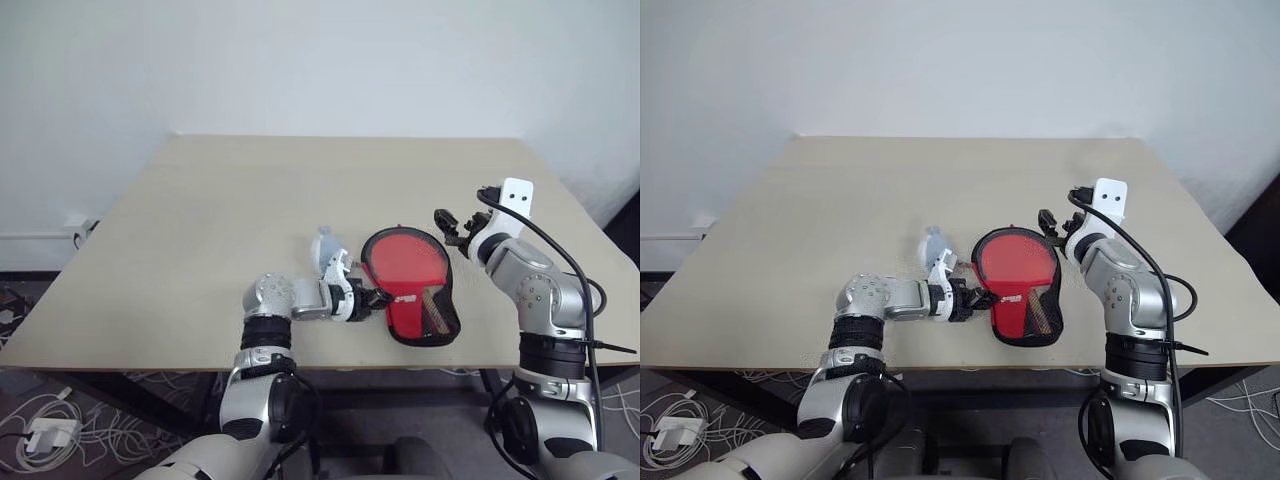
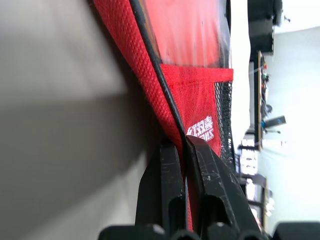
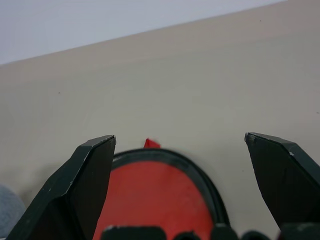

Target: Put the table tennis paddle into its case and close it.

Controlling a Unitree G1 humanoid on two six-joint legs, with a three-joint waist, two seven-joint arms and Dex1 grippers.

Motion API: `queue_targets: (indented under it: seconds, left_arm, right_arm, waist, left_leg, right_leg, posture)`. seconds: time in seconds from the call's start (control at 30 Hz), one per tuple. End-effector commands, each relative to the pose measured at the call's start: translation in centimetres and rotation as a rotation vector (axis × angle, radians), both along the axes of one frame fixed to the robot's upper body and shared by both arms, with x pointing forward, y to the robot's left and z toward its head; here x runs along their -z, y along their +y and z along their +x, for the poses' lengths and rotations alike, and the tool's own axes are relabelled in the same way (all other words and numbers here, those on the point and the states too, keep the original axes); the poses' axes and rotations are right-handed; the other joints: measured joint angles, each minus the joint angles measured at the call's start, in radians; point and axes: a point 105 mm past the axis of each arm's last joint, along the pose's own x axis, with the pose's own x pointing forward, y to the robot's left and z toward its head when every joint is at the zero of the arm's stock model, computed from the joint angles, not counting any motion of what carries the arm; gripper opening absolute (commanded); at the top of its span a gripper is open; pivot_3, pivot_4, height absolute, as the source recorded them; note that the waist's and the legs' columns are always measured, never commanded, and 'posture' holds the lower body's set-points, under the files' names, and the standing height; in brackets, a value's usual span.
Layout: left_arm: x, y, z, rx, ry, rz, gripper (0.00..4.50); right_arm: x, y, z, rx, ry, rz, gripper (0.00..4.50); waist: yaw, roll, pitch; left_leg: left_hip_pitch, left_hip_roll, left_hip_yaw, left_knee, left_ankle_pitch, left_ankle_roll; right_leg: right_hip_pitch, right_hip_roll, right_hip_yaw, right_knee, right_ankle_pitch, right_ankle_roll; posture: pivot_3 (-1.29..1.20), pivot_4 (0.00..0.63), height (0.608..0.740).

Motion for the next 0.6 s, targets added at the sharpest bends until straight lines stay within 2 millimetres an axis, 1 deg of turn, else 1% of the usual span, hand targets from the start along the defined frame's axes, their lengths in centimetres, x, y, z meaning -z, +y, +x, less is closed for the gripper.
queue_targets:
  seconds: [0.03, 0.23, 0.33, 0.43, 0.53, 0.6]
  left_arm:
    - [-2.7, -1.5, -0.9, 0.085, -0.026, -0.111, 0.02]
    - [-2.1, -2.3, -4.2, 0.220, -0.047, -0.111, 0.02]
    - [-0.6, -2.4, -6.5, 0.321, 0.025, -0.090, 0.02]
    - [0.0, -1.8, -7.1, 0.344, 0.063, -0.067, 0.02]
    - [0.7, -0.6, -7.6, 0.357, 0.082, -0.012, 0.02]
    - [0.7, -0.1, -7.8, 0.357, 0.078, 0.003, 0.02]
  right_arm:
    - [-2.2, 0.0, 0.0, 0.003, -0.085, -0.016, 4.50]
    - [-2.0, 0.0, -0.1, 0.000, -0.077, -0.027, 4.50]
    - [-2.0, 0.2, -0.1, -0.004, -0.074, -0.031, 4.50]
    - [-2.2, 0.4, -0.1, -0.013, -0.079, -0.034, 4.50]
    - [-2.2, 0.3, -0.1, -0.013, -0.080, -0.041, 4.50]
    - [-2.0, 0.2, -0.2, -0.010, -0.077, -0.045, 4.50]
  waist:
    - [0.000, 0.000, 0.000]
    - [0.001, 0.000, 0.000]
    - [0.001, 0.000, 0.000]
    - [0.001, 0.000, 0.000]
    - [0.001, 0.000, 0.000]
    - [0.001, 0.000, 0.000]
  left_leg:
    - [0.000, 0.000, 0.000, 0.000, 0.000, 0.000]
    - [0.000, -0.001, -0.001, 0.000, 0.000, 0.000]
    - [0.000, -0.001, -0.001, -0.001, 0.000, 0.000]
    - [0.001, -0.001, -0.002, 0.001, 0.000, 0.000]
    - [0.001, -0.001, -0.002, 0.002, 0.000, 0.000]
    - [0.001, -0.001, -0.002, 0.001, 0.000, 0.000]
  right_leg:
    - [0.000, 0.000, 0.000, 0.000, 0.000, 0.000]
    - [0.001, -0.001, 0.000, -0.001, 0.001, -0.001]
    - [0.001, 0.000, 0.000, 0.000, 0.002, -0.003]
    - [0.001, 0.000, 0.000, 0.000, 0.001, -0.003]
    - [0.001, 0.000, 0.000, 0.000, 0.001, -0.004]
    - [0.001, 0.000, 0.000, 0.000, 0.001, -0.005]
  posture:
    - [0.00, 0.000, 0.740]
    - [0.00, 0.000, 0.740]
    - [0.00, 0.000, 0.740]
    - [0.00, 0.000, 0.740]
    - [0.00, 0.000, 0.740]
    - [0.00, 0.000, 0.740]
